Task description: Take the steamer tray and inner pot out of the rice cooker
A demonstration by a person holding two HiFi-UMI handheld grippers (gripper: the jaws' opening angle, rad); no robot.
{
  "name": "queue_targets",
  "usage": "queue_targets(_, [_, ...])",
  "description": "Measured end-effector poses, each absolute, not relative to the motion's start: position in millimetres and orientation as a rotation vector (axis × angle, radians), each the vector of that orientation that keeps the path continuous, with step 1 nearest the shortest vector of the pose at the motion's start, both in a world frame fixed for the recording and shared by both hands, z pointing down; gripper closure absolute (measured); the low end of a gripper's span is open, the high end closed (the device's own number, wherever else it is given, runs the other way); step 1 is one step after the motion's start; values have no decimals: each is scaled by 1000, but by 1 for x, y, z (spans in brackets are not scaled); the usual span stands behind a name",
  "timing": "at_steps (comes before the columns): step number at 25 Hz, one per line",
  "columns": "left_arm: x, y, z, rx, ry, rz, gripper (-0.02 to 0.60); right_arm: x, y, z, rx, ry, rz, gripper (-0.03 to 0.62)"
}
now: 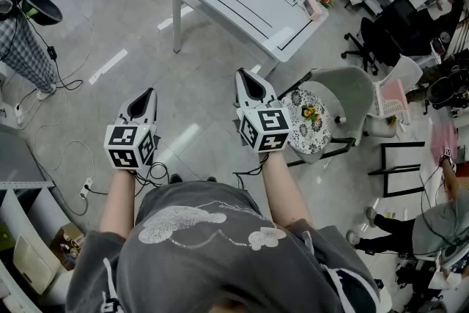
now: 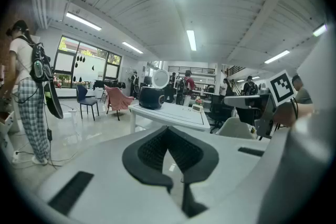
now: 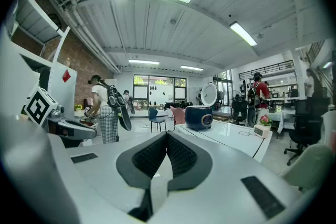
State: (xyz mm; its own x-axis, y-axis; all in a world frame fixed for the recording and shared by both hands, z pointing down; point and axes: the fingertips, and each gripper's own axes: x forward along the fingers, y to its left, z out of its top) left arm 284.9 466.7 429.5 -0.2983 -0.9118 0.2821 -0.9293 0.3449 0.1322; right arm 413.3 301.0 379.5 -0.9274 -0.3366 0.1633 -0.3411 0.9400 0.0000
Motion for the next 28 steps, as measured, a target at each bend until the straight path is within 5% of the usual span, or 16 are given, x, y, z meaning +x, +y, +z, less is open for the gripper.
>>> queue_targets(21, [257, 501, 435, 1700, -2247, 9, 572, 381, 326, 389, 612, -2925, 134, 562])
queue_targets(23, [249, 506, 434, 1717, -2259, 19, 567, 371, 334, 388, 582, -2950, 140, 491])
queue_targets(25, [242, 507, 432, 1754, -2262, -28, 415, 358, 342, 387, 546, -2969, 124, 348])
queue_targets(28, [232, 504, 432, 1777, -2241, -86, 277, 346, 349, 383, 531, -2967, 89, 298])
